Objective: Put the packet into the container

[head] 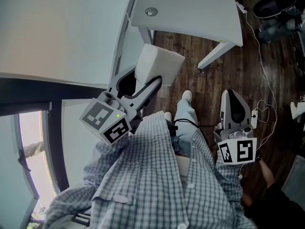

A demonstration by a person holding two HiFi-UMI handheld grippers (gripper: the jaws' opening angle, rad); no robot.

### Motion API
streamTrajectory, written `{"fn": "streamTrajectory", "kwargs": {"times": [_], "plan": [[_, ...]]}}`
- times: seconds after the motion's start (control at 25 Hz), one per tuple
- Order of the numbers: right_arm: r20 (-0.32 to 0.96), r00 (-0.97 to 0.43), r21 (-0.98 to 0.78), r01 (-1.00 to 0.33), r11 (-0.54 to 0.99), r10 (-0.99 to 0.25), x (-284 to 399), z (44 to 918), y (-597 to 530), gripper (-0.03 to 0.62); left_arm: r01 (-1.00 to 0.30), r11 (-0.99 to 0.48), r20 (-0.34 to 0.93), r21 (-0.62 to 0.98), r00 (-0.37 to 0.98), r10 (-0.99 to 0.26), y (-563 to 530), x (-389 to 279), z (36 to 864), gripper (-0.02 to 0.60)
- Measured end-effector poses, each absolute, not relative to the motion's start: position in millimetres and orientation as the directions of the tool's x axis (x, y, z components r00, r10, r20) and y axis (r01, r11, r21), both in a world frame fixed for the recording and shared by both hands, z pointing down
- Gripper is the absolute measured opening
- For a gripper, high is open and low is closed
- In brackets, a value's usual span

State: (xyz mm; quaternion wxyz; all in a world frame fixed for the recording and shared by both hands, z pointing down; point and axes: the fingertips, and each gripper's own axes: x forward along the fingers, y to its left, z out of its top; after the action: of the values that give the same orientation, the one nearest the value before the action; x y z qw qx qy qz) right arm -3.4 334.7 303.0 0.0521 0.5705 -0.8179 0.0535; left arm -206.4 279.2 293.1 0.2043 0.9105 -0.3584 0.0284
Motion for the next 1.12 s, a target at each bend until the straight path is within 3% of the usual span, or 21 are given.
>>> {"fn": "streamTrajectory", "kwargs": {"times": [1.12], "plan": [[0.134, -0.488, -0.030, -0.872, 0.488, -0.863, 43, 307, 197, 0.012, -0.745, -0.580, 0.200, 0.329, 0.656, -0.728, 172, -157, 285, 0.259]]}}
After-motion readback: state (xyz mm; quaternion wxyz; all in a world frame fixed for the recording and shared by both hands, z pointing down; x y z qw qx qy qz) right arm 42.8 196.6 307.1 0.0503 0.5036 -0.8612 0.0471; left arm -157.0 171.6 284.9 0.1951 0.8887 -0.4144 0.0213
